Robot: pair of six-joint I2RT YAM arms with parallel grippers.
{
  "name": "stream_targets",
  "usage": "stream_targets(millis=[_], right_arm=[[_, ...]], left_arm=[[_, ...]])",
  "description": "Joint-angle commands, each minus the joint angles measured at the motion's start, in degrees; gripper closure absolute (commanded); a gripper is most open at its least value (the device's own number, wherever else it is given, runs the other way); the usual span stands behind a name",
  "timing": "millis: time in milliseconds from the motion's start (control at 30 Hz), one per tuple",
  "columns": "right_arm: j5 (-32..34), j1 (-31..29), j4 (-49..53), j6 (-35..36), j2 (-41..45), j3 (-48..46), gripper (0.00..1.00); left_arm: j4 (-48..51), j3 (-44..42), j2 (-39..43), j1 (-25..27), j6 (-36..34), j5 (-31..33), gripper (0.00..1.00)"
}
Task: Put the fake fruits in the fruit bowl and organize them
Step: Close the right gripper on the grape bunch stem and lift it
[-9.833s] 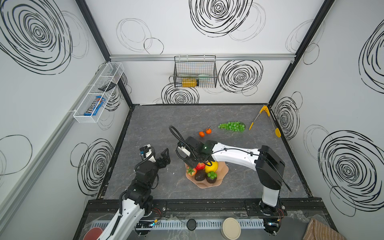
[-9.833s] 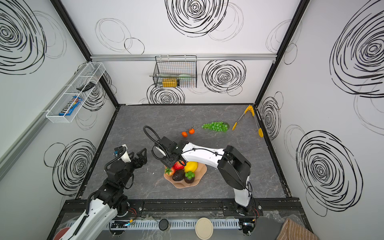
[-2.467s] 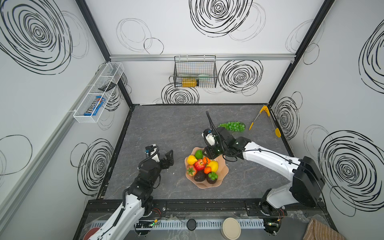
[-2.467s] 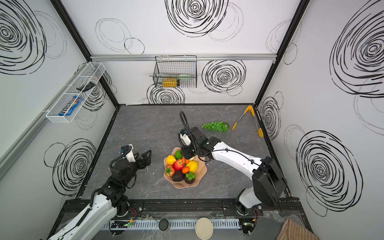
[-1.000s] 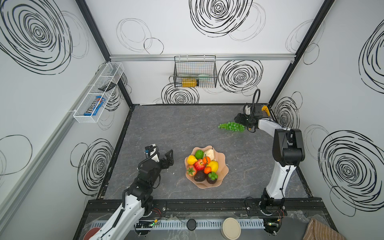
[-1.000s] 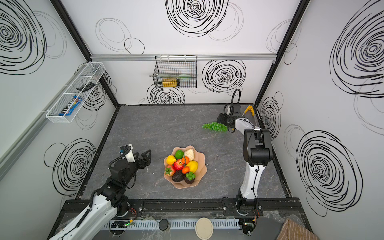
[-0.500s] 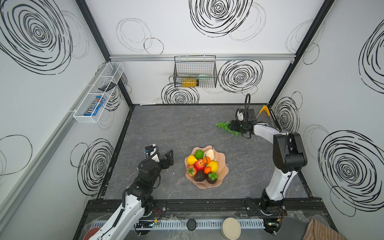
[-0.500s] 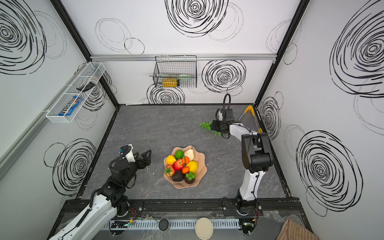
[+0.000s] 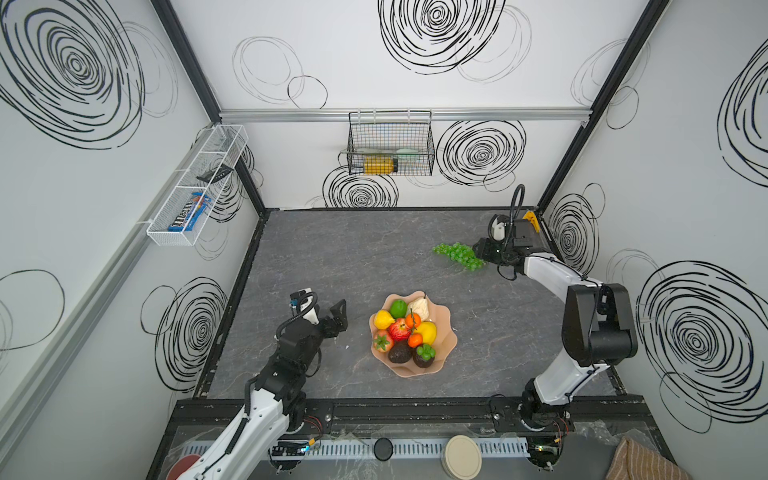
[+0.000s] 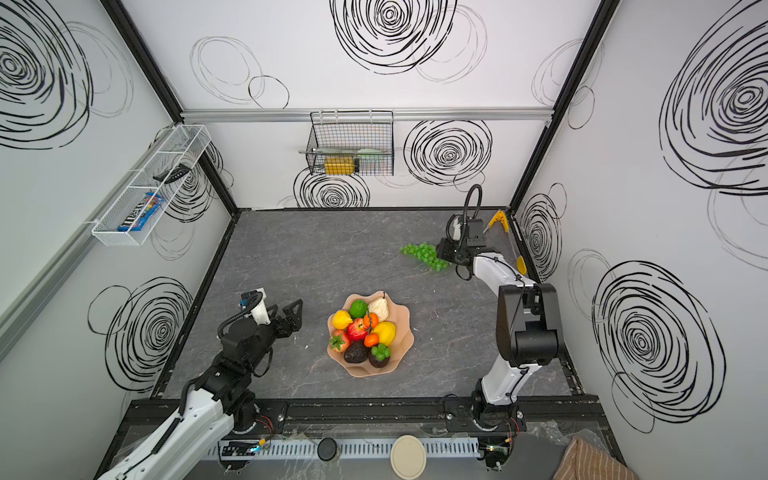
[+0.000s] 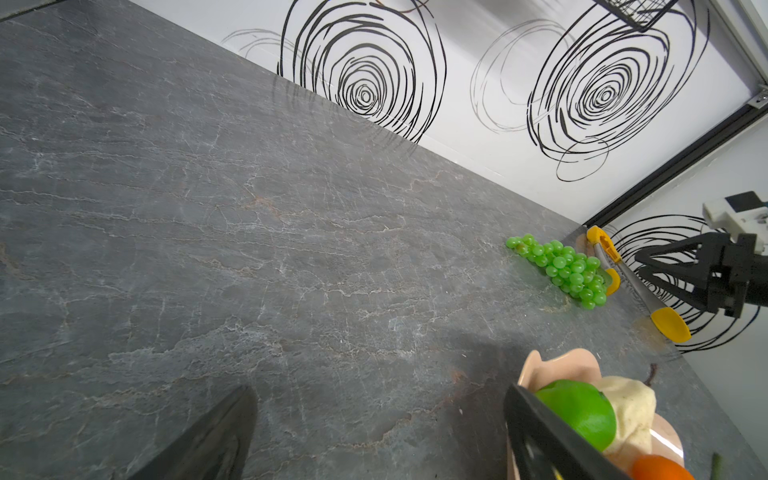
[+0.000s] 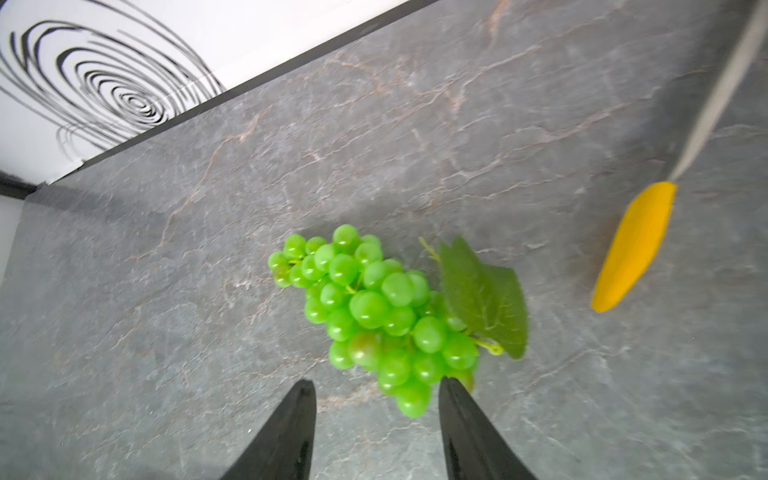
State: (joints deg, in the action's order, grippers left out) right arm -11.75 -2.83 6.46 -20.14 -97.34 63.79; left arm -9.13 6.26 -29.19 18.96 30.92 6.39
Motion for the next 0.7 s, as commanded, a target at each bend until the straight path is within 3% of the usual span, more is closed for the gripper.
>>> stream_targets(millis=[0, 333, 667], right_arm=[[-0.6, 1.8, -1.8, -1.4, -1.7, -1.1, 0.5], [-6.4, 6.1, -6.4, -6.2, -5.3, -3.4, 0.59], [-11.7, 7.8, -13.8, -13.7, -7.3, -6.4, 0.56]], left_arm=[[-3.2, -0.3, 0.0, -0.3, 0.2, -0.5, 0.03], [-3.2, -0.3, 0.1, -0.3, 0.1, -0.7, 0.03], [-3.2, -0.2, 0.1, -0.4, 0.1, -0.6, 0.03]])
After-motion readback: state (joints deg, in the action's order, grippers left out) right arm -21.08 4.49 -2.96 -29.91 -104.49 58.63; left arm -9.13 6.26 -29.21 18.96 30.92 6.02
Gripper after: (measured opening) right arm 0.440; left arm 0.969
